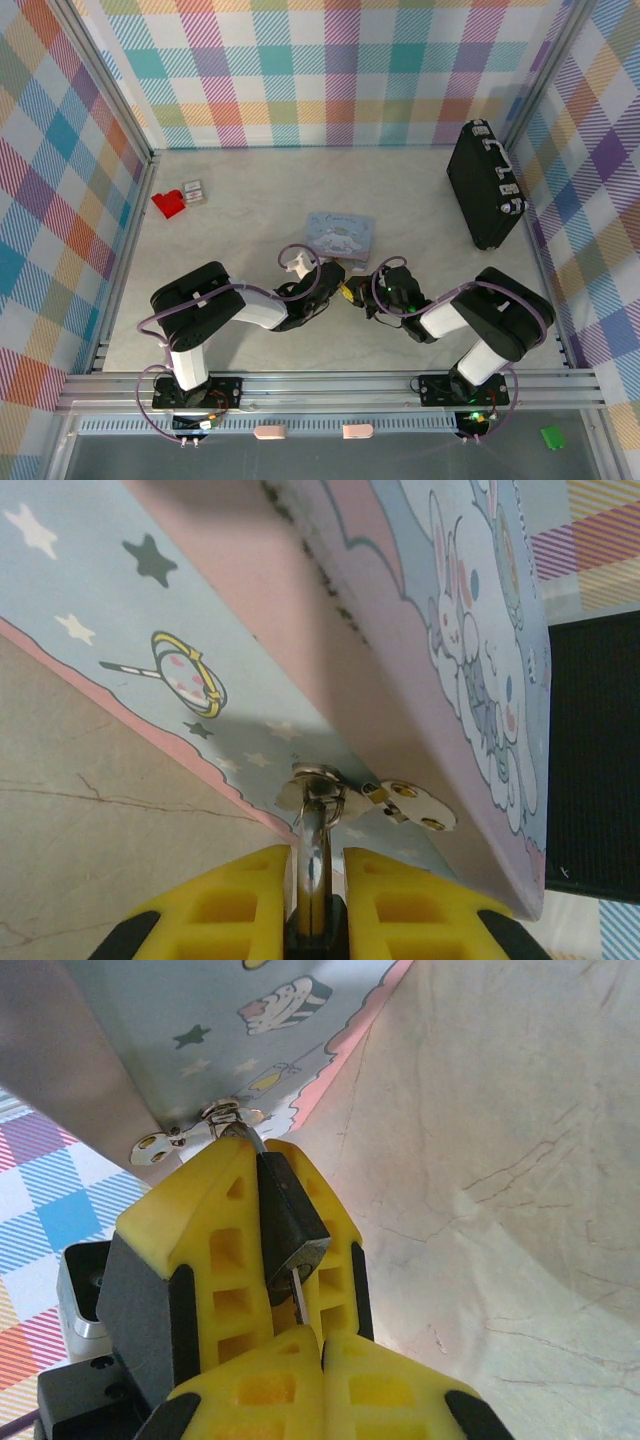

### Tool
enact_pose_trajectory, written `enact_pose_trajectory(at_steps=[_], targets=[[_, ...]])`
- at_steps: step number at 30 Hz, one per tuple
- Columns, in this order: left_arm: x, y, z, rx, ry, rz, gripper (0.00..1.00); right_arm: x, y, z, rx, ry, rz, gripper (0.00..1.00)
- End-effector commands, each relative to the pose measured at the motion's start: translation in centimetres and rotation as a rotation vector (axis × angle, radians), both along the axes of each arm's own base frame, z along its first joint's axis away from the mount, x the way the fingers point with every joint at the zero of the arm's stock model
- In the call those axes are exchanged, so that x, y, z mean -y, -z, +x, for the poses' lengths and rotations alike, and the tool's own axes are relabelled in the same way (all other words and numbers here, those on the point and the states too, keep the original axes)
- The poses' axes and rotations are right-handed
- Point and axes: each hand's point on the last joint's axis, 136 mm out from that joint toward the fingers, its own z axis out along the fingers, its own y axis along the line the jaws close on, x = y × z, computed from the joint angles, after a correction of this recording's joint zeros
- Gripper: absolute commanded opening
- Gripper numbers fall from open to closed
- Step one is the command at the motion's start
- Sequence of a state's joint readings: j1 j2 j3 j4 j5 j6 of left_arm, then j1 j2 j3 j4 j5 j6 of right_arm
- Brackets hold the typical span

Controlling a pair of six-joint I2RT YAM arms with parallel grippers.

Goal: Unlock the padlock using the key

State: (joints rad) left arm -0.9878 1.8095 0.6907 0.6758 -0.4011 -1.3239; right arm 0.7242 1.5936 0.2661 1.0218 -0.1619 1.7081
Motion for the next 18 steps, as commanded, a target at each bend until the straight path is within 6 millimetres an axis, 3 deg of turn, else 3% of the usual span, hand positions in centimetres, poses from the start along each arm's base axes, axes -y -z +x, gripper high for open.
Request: enact_pose_trajectory(at_steps=[1,4,9,14,18], targets=[[7.4,-6.3,-4.5,0.047,0.292,-0.254,0.01,0.8,-0.5,1.1,0.053,0.028,-0.023,0.0],[7.5,-6.9,-4.6,0.056,0.299,-0.261,0.0,1.7,-0.3,1.6,0.057,0.042,-0.039,0.0],[8.7,-8.3,-5.5,0.055,0.343,-0.262,0.0,1.4,-1.1,2.3,0.077,0.043,-0.001,0.0],[8.9,-8.6,-6.1,0.046,0.363,-0.29,0.0,3.8,-0.4,3.3,0.066,0.102,-0.011,0.0],[9.1,-8.7,-6.2,0.039,0.371,-0.3,0.0,4.6,0.3,3.5,0.047,0.107,-0.046,0.0]])
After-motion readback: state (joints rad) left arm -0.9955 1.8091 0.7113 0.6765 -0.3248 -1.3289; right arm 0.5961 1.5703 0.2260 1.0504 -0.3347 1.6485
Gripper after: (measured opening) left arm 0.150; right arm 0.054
